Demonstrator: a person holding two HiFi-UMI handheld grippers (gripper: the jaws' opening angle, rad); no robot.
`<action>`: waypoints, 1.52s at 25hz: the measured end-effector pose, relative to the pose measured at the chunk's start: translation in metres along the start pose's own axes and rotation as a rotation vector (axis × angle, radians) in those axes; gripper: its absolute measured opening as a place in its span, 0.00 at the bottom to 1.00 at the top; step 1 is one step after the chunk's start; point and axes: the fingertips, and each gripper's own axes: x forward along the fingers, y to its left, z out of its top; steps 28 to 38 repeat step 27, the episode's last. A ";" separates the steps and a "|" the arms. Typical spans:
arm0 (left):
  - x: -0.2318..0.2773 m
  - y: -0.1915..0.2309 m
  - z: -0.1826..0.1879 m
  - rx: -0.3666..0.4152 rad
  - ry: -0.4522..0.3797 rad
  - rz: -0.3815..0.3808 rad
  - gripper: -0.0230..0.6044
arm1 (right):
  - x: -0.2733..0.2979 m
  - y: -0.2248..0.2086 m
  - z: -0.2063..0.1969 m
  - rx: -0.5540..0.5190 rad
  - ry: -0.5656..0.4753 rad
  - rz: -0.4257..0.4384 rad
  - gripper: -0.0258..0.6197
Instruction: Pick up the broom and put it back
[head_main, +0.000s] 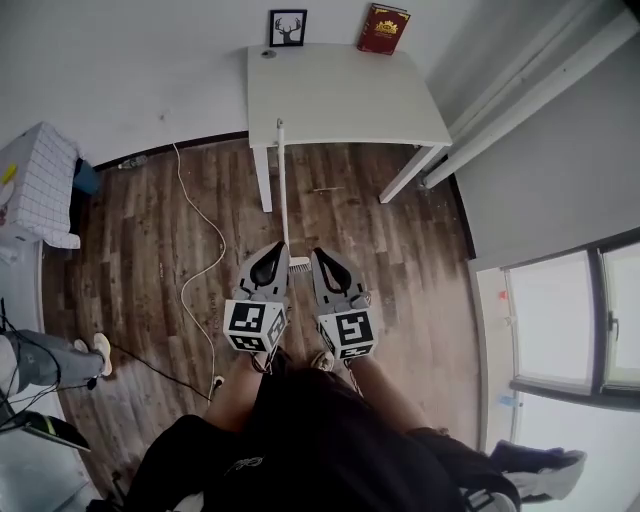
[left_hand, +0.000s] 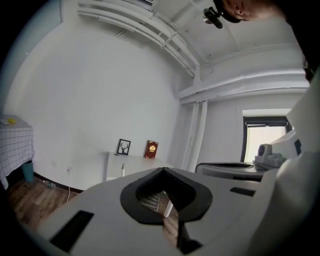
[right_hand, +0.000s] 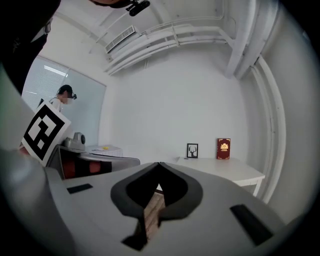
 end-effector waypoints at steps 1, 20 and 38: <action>0.000 -0.013 -0.001 0.005 0.000 -0.009 0.04 | -0.009 -0.001 0.003 -0.003 -0.010 0.001 0.07; -0.024 -0.089 -0.009 0.101 0.028 -0.023 0.04 | -0.062 -0.033 0.015 0.009 -0.073 -0.025 0.07; -0.023 -0.103 -0.011 0.118 0.034 -0.040 0.04 | -0.072 -0.036 0.013 0.006 -0.074 -0.027 0.07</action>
